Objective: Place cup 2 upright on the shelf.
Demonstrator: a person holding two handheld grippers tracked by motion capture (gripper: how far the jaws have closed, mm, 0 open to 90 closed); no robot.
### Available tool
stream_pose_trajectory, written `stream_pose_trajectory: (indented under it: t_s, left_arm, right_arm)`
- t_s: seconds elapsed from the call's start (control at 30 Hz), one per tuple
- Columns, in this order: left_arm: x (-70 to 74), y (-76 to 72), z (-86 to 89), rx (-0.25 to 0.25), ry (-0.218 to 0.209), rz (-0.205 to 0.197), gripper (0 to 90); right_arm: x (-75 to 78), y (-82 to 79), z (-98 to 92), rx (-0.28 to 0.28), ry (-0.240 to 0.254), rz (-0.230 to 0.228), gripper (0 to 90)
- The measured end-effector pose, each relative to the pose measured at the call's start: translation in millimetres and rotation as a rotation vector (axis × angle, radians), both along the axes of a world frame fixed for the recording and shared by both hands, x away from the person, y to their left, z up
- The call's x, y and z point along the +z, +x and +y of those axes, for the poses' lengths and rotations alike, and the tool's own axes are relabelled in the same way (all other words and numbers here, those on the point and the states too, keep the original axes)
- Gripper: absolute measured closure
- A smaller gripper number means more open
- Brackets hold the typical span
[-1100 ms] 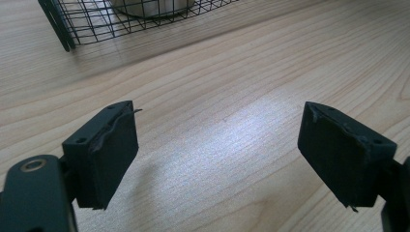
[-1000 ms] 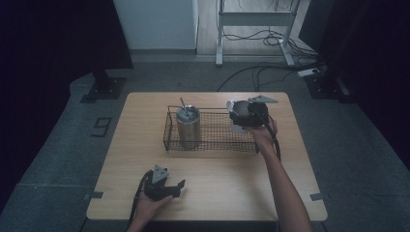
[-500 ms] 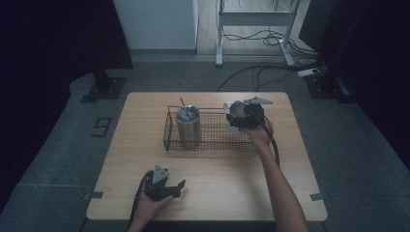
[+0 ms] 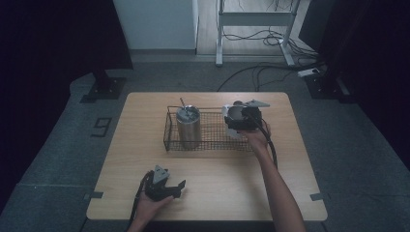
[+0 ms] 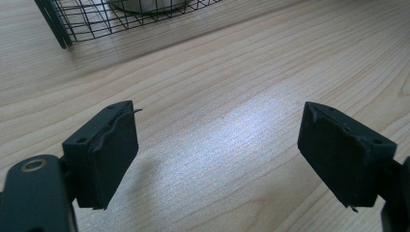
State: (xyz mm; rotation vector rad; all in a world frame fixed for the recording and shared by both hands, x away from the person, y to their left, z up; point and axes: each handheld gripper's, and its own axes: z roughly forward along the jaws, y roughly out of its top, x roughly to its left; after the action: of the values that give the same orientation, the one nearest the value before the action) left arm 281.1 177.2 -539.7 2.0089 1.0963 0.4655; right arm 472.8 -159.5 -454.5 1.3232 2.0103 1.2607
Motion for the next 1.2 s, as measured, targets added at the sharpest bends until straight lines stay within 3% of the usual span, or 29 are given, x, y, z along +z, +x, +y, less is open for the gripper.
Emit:
stream_pose_trajectory:
  t_s: [0.37, 0.63, 0.97, 1.2]
  left_arm:
    - [-1.0, 0.2, -1.0, -0.003, 0.006, 0.006, 14.6]
    - [-2.1, 0.3, -2.2, -0.006, 0.009, 0.007, 14.6]
    - [-3.0, 0.4, -2.6, 0.000, 0.011, 0.005, 14.6]
    - [-3.7, 0.9, -2.7, 0.002, 0.013, 0.007, 14.6]
  right_arm:
    - [-7.7, -1.9, -2.1, -0.002, -0.005, 0.007, 6.3]
    - [-21.6, -2.9, -1.2, -0.007, -0.052, 0.031, 6.2]
    - [-24.7, -4.2, 3.0, -0.001, -0.067, 0.042, 6.2]
    - [-27.8, -4.9, 5.8, -0.035, -0.099, 0.063, 6.2]
